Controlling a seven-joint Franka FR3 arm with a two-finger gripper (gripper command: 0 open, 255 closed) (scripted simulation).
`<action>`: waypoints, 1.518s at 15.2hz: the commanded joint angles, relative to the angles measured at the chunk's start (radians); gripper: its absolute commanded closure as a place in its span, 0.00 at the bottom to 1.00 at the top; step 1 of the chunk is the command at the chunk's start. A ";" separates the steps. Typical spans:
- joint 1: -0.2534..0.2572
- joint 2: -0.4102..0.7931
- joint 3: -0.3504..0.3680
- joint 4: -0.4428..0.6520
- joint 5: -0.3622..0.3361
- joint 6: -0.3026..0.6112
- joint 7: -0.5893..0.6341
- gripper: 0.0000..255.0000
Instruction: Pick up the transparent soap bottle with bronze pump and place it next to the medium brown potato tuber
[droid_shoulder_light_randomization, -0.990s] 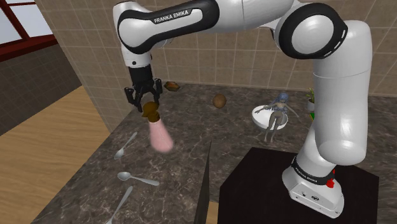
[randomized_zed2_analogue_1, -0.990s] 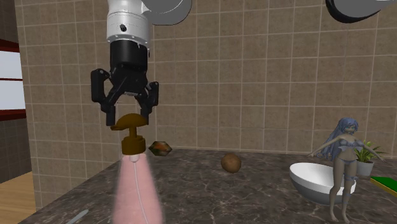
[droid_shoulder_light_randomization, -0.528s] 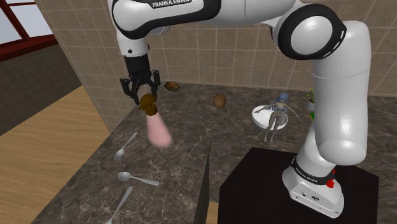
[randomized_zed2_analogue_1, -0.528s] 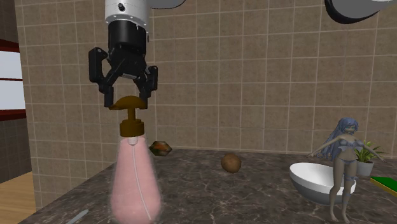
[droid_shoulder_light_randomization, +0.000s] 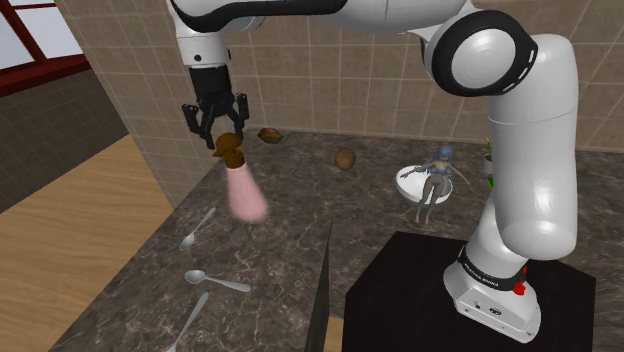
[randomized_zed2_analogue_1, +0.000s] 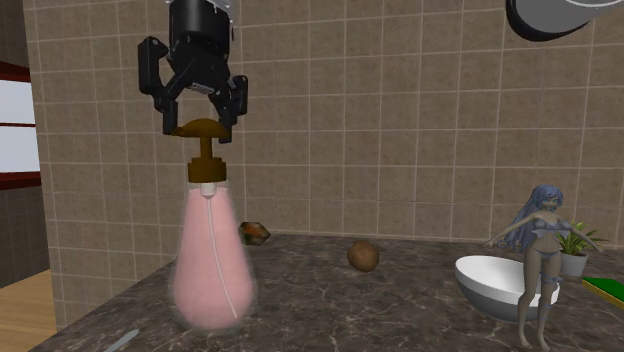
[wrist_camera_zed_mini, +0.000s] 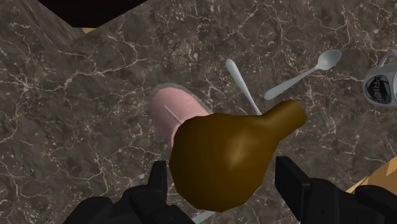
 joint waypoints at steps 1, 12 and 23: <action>0.004 0.012 0.001 0.049 -0.003 -0.036 0.006 1.00; -0.087 -0.151 -0.021 -0.110 0.040 -0.050 -0.090 1.00; -0.236 -0.438 -0.130 -0.461 0.087 -0.015 -0.349 1.00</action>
